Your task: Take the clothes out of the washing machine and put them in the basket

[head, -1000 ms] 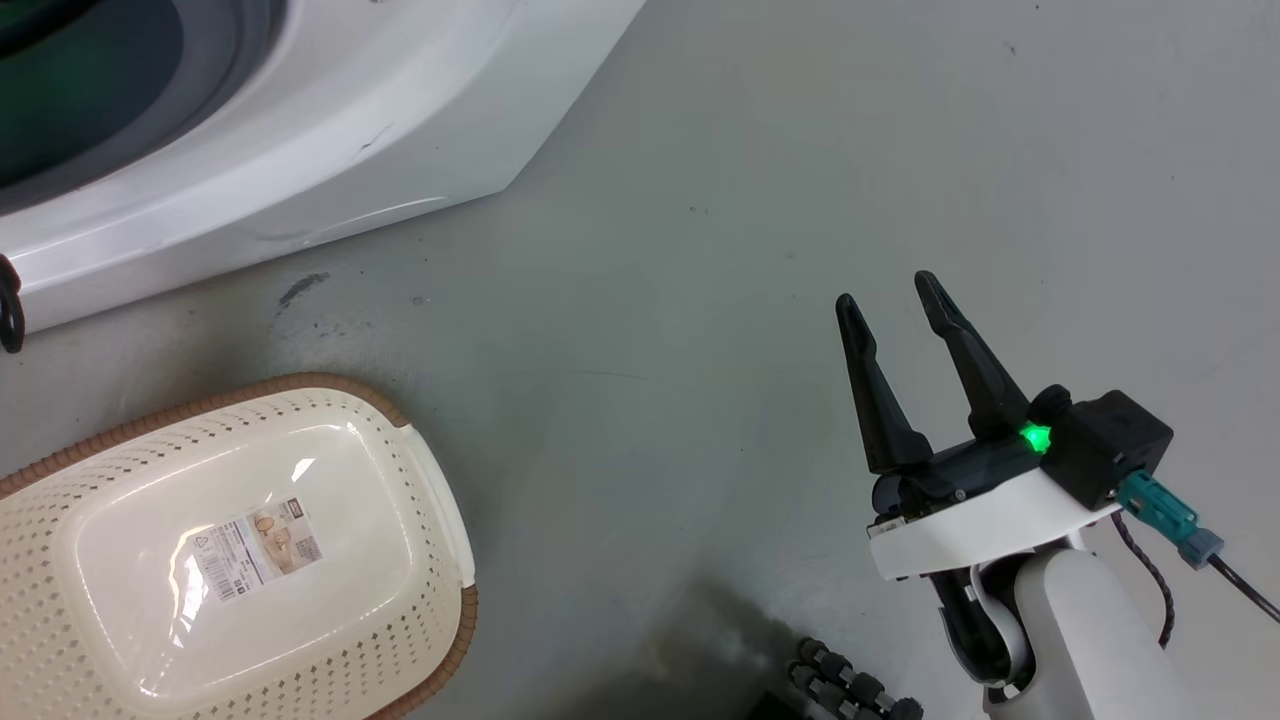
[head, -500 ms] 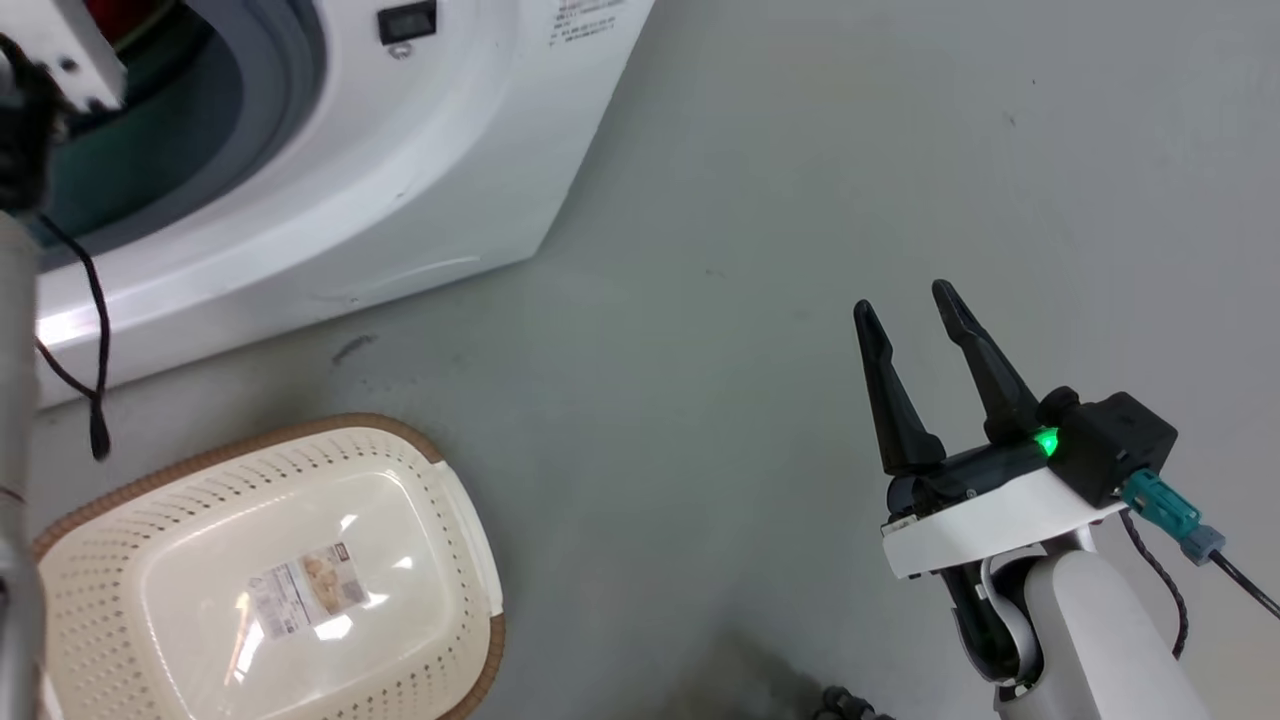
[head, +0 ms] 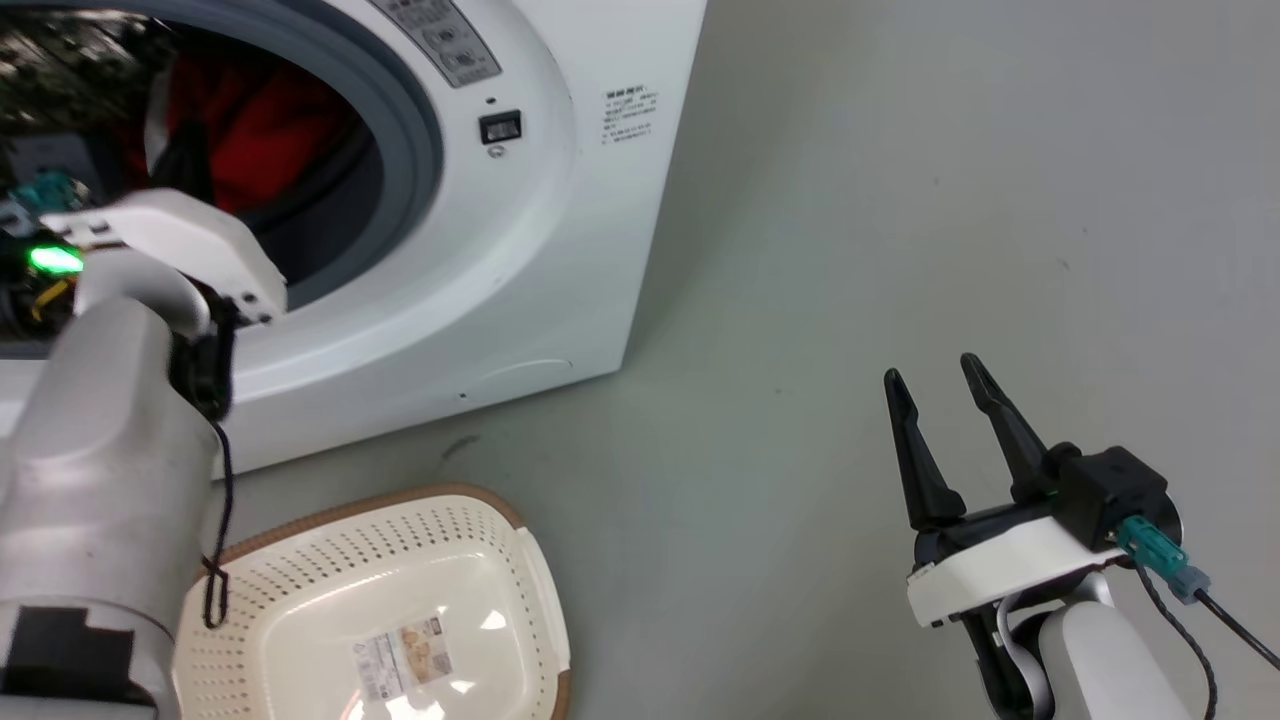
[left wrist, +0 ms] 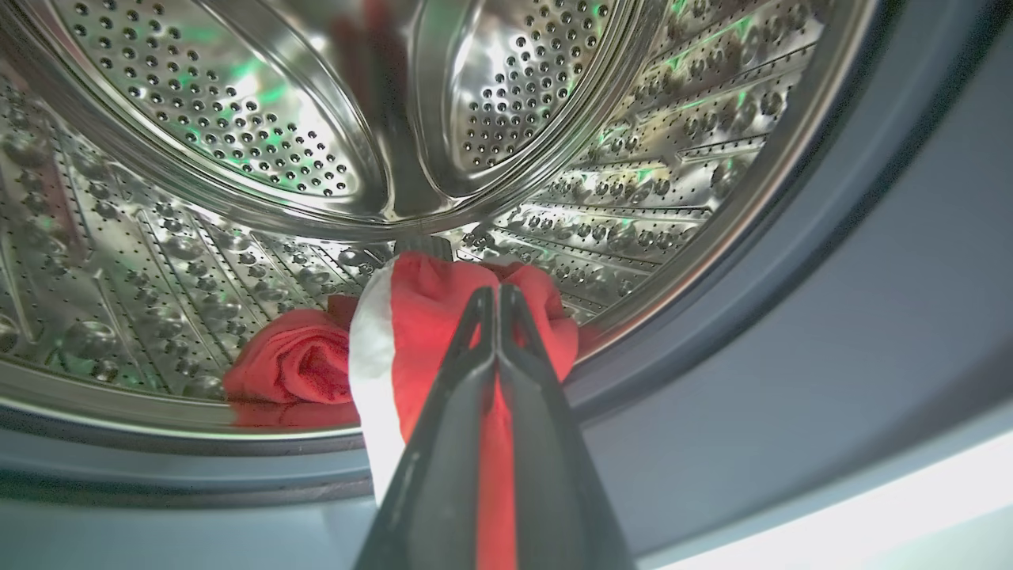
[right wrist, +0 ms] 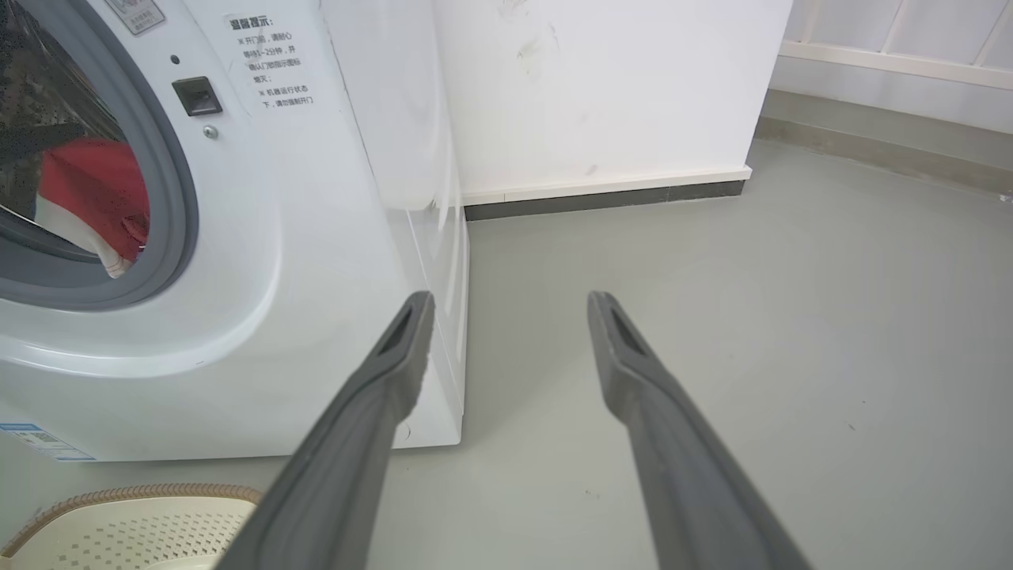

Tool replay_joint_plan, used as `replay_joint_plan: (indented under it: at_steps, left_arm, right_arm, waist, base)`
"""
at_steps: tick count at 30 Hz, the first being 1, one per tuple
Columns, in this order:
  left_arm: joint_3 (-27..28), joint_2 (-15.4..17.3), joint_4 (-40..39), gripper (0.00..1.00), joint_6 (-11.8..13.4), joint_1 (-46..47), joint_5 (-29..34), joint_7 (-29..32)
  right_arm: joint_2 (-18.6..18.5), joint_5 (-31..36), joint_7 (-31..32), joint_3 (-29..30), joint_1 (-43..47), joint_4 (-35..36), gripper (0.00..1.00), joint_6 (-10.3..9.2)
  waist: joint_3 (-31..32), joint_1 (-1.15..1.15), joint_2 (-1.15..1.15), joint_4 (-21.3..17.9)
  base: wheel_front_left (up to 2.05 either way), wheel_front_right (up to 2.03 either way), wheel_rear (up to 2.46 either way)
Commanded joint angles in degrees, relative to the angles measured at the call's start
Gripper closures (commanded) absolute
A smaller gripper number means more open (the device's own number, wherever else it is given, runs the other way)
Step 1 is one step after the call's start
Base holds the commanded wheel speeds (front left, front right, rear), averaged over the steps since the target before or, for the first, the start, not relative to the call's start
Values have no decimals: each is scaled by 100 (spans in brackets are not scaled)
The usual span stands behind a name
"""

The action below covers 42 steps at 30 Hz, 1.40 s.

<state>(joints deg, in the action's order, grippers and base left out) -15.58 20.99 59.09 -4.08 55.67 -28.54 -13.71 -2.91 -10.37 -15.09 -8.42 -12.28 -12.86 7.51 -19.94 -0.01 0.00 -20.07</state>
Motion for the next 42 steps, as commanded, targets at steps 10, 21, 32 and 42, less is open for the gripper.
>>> replay_joint_plan:
  at_steps: [10, 21, 32, 42]
  left_arm:
    - [426, -278, -1368, 100, 154, -1189, 192, -152]
    - [962, -690, -3942, 100, 258, -2625, 736, -150]
    - [814, -853, -6077, 100, 415, -4051, 912, -6]
    - [126, -1097, -5681, 100, 361, -5261, 770, 524]
  right_arm:
    - [6, 204, 92, 117, 322, -57, 0, -4]
    - [5, 345, 336, 377, 656, 137, 0, -4]
    - [7, 444, 575, 526, 940, 363, 0, -4]
    - [6, 466, 697, 479, 874, 584, 0, -4]
  waist:
    - [873, 1, 0, 536]
    - [1338, 1, 0, 980]
    - [1599, 1, 0, 1390]
    - [1316, 1, 0, 1801]
  base:
    - [0, 0, 0]
    - [0, 0, 0]
    - [0, 0, 0]
    - [0, 0, 0]
